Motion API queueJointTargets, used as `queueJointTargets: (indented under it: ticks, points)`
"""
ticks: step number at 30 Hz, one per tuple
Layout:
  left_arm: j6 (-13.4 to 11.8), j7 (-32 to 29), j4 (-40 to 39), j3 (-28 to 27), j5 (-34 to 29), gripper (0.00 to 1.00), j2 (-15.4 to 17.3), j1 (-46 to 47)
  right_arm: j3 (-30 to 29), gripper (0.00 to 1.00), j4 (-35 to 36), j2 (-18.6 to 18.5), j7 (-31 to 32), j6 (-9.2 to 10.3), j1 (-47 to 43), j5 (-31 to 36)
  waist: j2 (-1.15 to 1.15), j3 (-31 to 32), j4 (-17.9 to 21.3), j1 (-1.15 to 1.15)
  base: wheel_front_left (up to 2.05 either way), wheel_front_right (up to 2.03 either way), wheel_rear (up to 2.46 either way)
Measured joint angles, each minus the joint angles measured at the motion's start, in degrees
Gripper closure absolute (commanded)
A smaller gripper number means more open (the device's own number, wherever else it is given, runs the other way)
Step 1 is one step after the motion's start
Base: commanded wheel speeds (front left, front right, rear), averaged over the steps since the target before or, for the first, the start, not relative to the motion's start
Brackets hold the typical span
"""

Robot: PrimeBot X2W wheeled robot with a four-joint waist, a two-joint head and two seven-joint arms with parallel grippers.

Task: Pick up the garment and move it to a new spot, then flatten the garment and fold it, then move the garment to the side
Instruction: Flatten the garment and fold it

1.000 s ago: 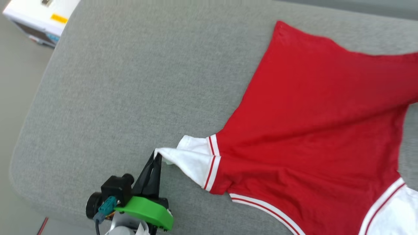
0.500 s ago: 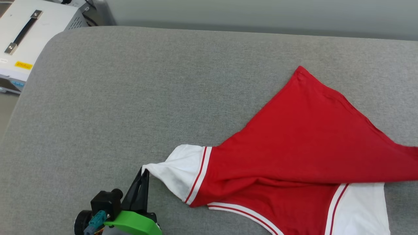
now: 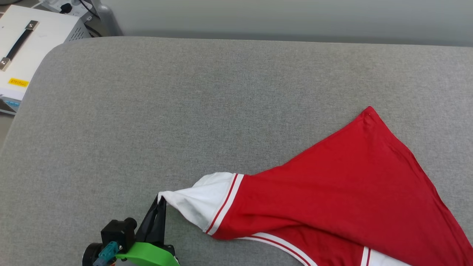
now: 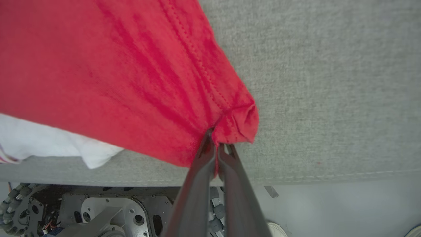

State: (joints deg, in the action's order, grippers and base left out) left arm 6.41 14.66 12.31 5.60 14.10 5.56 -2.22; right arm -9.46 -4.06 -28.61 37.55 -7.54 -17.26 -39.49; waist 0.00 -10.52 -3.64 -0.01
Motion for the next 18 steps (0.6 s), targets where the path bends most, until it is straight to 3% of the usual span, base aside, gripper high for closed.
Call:
queueJointTargets:
  ticks: [3,4,5,10,18]
  points:
    - [0.18,0.00,0.22,-0.07,-0.01,1.00,-0.01,0.00,-0.22,0.96,-0.34,0.13,-0.53,-0.01,0.10,0.37,0.00,-0.04,-0.06,0.00,0.00,0.00,0.00]
    - [0.20,0.00,0.22,-0.15,-0.01,1.00,-0.01,0.01,-0.45,0.54,-0.26,0.29,-0.73,-0.01,0.32,0.13,0.00,-0.02,-0.05,0.00,0.00,0.00,0.00]
    - [0.22,0.00,0.23,-0.20,-0.01,1.00,-0.01,0.01,-0.70,0.00,-0.07,0.29,-0.97,-0.01,0.46,-0.11,0.00,0.02,-0.05,0.00,0.00,0.00,0.00]
    - [0.37,0.00,0.07,-0.35,-0.02,1.00,-0.01,0.05,-2.16,0.00,3.21,-1.19,-2.64,0.00,3.96,-2.13,0.00,0.25,-0.28,0.00,0.00,0.00,0.00]
    - [0.44,0.00,-0.58,0.71,-0.75,1.00,-0.14,0.84,-1.13,0.00,10.39,-8.64,-3.52,0.00,15.87,-2.23,0.00,-0.86,-1.36,0.00,0.00,0.00,0.00]
